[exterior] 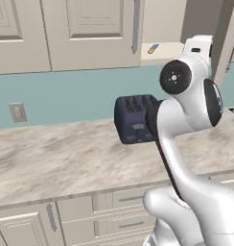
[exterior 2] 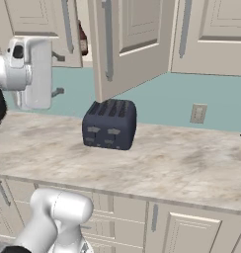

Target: The dining table condiment station is running low on ketchup. Refill the condiment station by opening the cabinet and taking the ketchup from the cabinet and placing it on the dining table.

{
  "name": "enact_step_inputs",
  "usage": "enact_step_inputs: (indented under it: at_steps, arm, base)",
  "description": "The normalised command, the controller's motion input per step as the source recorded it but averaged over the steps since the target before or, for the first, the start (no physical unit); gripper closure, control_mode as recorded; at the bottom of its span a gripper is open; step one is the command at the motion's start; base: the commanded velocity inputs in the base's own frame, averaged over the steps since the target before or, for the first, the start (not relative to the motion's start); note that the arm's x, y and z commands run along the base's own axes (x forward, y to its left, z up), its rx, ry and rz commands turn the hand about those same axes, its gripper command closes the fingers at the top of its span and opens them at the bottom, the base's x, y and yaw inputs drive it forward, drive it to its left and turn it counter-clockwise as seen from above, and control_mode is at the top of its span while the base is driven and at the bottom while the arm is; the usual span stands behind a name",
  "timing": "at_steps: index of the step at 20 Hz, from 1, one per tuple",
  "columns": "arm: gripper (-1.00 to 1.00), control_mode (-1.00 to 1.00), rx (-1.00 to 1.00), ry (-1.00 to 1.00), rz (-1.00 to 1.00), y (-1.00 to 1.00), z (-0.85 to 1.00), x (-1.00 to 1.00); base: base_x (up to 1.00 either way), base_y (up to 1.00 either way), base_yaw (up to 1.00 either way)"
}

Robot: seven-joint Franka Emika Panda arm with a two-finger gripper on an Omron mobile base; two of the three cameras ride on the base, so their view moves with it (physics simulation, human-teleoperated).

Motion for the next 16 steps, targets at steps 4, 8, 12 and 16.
enact_step_inputs:
  at_steps: [4, 8, 12, 16]
  arm:
    - [-1.0, -1.0, 0.0, 0.09, -0.03, 0.18, 0.0, 1.0]
    - [-1.0, -1.0, 0.0, 0.09, -0.06, -0.4, 0.0, 0.7]
    - [-1.0, -1.0, 0.05, 0.03, -0.04, -0.98, 0.0, 0.05]
    - [-1.0, -1.0, 0.02, 0.0, -0.05, -0.83, 0.0, -0.36]
  base:
    - [0.0, 0.0, 0.0]
    - [0.0, 0.0, 0.0]
    - [0.0, 0.0, 0.0]
    - [0.0, 0.0, 0.0]
